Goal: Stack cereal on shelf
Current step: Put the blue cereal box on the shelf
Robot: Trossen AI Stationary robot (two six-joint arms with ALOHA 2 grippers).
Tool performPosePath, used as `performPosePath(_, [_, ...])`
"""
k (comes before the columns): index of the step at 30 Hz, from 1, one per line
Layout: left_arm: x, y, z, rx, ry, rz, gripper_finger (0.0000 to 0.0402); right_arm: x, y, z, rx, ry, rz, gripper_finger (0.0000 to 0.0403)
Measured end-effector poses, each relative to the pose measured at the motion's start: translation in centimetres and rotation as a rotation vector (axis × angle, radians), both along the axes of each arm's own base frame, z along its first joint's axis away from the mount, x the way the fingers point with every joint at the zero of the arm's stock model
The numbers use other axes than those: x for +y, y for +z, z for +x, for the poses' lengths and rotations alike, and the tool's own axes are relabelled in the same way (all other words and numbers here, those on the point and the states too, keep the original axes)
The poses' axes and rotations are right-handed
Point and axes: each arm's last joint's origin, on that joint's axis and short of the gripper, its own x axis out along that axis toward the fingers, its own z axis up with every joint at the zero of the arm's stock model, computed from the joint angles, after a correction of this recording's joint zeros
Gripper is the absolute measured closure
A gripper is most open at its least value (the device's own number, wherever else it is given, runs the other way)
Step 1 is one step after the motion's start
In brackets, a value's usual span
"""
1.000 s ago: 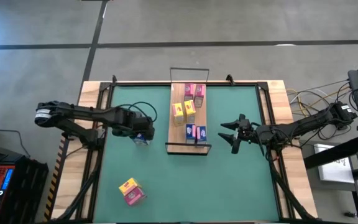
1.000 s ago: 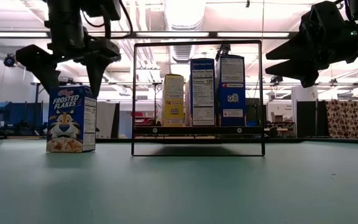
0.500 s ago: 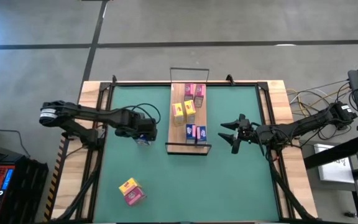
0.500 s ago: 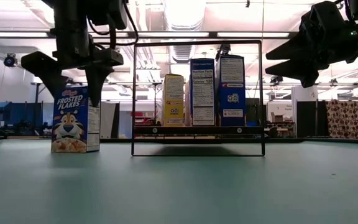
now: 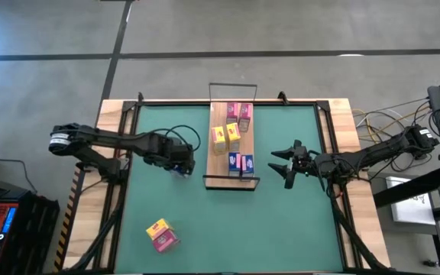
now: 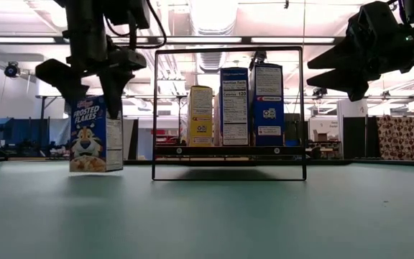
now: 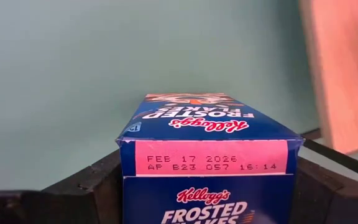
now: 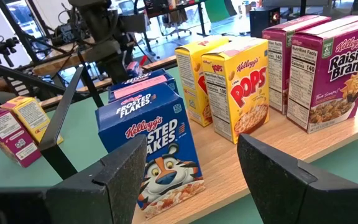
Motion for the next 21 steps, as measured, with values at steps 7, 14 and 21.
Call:
performPosePath(7, [0.1, 1.9, 1.0, -0.068, -0.142, 0.057, 0.0117, 0.0, 0.0, 0.0, 0.0, 0.0, 0.0, 0.0163])
performPosePath(14, [0.2, 3.9, 1.9, -0.128, -0.288, 0.144, 0.0117, 0.0, 0.0, 0.0, 0.0, 0.0, 0.0, 0.0163])
performPosePath(21, [0.2, 5.1, 2.3, -0.142, -0.407, 0.203, 0.0117, 0.0, 0.0, 0.0, 0.0, 0.0, 0.0, 0.0163])
